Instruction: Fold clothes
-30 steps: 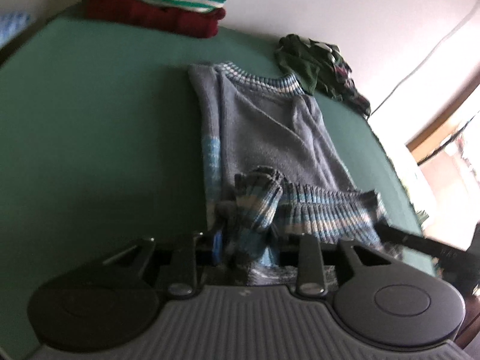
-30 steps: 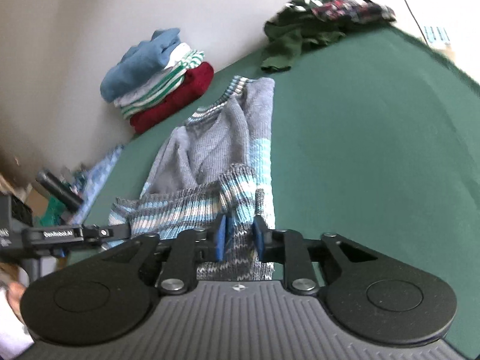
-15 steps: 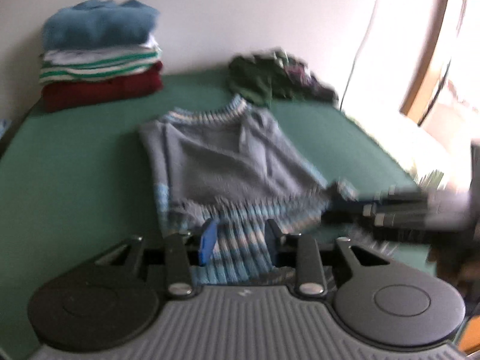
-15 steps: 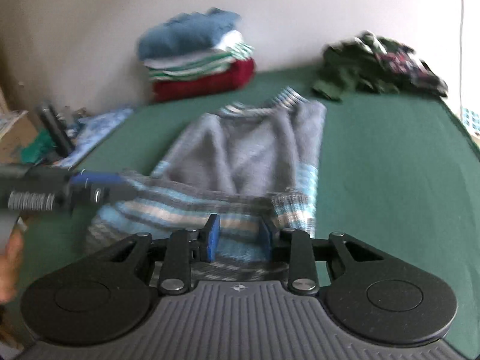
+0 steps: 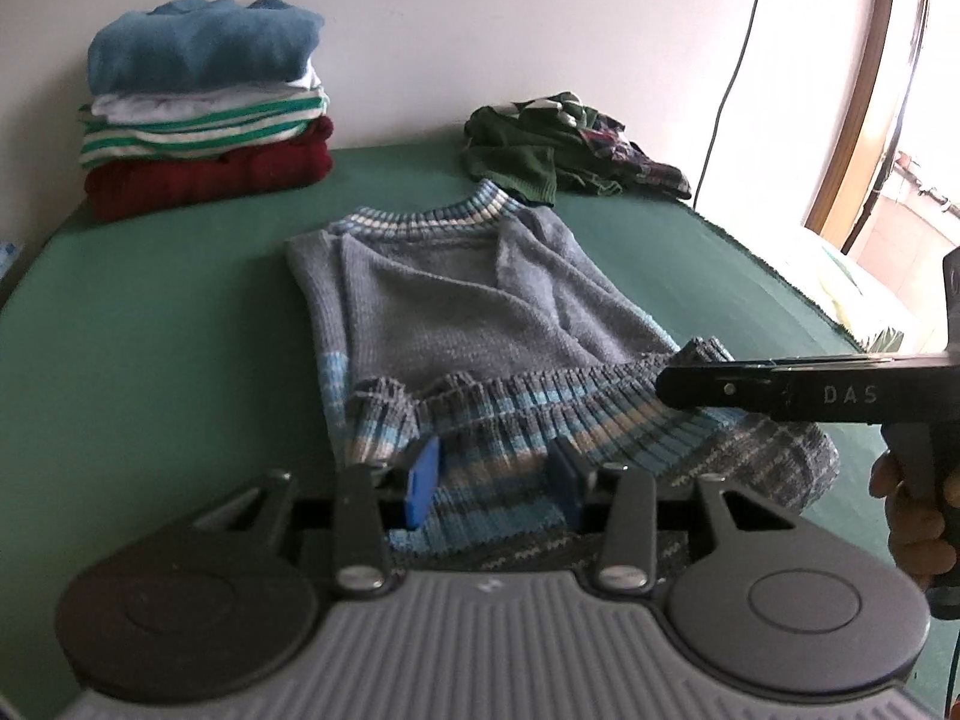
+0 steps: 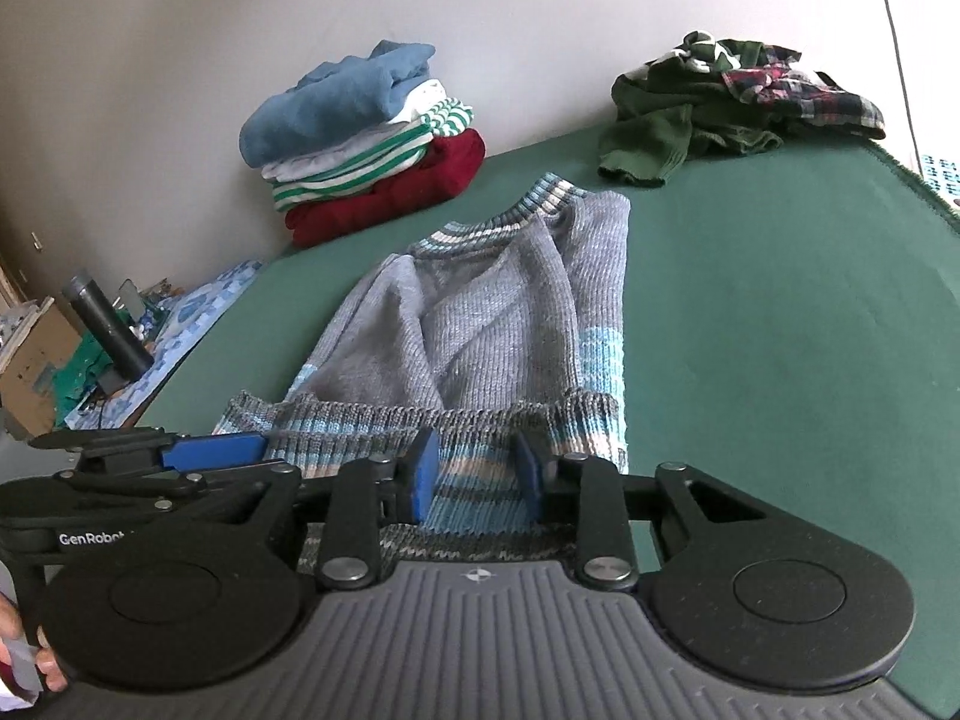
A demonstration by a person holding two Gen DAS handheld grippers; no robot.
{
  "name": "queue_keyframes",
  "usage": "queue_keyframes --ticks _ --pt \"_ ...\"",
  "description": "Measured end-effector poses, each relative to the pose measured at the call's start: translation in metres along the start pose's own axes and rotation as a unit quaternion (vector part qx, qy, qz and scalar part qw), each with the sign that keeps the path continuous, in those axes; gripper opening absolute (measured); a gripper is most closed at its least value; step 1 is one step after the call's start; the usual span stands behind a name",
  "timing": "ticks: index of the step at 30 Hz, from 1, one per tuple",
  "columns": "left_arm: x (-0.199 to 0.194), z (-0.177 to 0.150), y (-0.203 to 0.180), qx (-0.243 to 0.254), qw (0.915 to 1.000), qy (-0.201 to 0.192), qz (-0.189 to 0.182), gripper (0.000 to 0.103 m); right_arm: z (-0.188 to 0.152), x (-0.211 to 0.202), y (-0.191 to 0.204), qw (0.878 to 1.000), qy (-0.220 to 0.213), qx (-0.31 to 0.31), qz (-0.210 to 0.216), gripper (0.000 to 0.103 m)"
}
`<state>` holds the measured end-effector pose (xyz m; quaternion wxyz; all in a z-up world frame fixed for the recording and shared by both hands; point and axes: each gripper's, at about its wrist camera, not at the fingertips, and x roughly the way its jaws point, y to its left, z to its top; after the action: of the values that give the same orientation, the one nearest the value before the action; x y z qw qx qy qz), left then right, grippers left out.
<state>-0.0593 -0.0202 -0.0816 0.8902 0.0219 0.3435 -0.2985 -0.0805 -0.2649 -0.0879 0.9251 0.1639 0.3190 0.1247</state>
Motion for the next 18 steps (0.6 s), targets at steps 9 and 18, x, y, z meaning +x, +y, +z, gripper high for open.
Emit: queue_keyframes --ticks 9,18 --pt "0.002 0.001 0.018 -0.035 0.9983 -0.010 -0.046 0.046 -0.001 0.006 0.016 0.999 -0.010 -0.025 -0.041 0.030" --pt "-0.030 -0.007 0.007 -0.015 0.9997 -0.017 0.003 0.061 -0.005 -0.036 0.003 0.997 -0.041 -0.004 -0.066 0.067"
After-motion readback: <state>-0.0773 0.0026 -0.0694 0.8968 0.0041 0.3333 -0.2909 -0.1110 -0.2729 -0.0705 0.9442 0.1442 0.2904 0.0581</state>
